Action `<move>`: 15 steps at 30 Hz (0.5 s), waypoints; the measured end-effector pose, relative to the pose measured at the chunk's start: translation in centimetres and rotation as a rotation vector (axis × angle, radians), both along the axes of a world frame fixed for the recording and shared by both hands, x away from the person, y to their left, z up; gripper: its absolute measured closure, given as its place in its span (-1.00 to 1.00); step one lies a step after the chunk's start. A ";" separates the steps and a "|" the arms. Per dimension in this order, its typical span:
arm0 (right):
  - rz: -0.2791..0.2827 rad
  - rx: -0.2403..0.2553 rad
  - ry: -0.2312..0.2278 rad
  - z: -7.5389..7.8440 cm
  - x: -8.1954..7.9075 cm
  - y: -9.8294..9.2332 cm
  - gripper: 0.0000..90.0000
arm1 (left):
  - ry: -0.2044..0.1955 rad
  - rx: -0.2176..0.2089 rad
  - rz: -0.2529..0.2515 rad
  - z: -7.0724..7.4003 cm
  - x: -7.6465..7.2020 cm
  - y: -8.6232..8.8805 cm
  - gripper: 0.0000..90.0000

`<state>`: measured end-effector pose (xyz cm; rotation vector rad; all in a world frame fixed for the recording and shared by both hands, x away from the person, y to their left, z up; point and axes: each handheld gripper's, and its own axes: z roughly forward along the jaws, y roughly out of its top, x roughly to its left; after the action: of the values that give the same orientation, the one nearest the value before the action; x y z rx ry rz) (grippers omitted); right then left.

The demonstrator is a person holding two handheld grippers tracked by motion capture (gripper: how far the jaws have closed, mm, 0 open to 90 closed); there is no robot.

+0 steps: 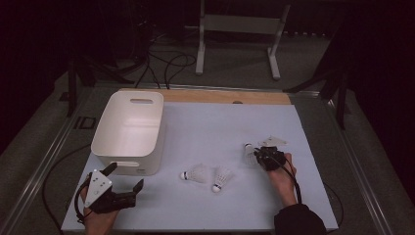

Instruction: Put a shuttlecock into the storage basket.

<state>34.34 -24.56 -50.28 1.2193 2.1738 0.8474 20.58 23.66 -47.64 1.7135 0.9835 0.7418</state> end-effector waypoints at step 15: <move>-0.001 0.051 -0.010 1.9 -0.6 0.8 0.97 | 0.001 0.002 -0.002 0.0 0.0 0.0 -1.00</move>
<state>33.76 -23.75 -48.39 1.2383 2.1554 0.9115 20.58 23.65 -47.65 1.7162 0.9818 0.7407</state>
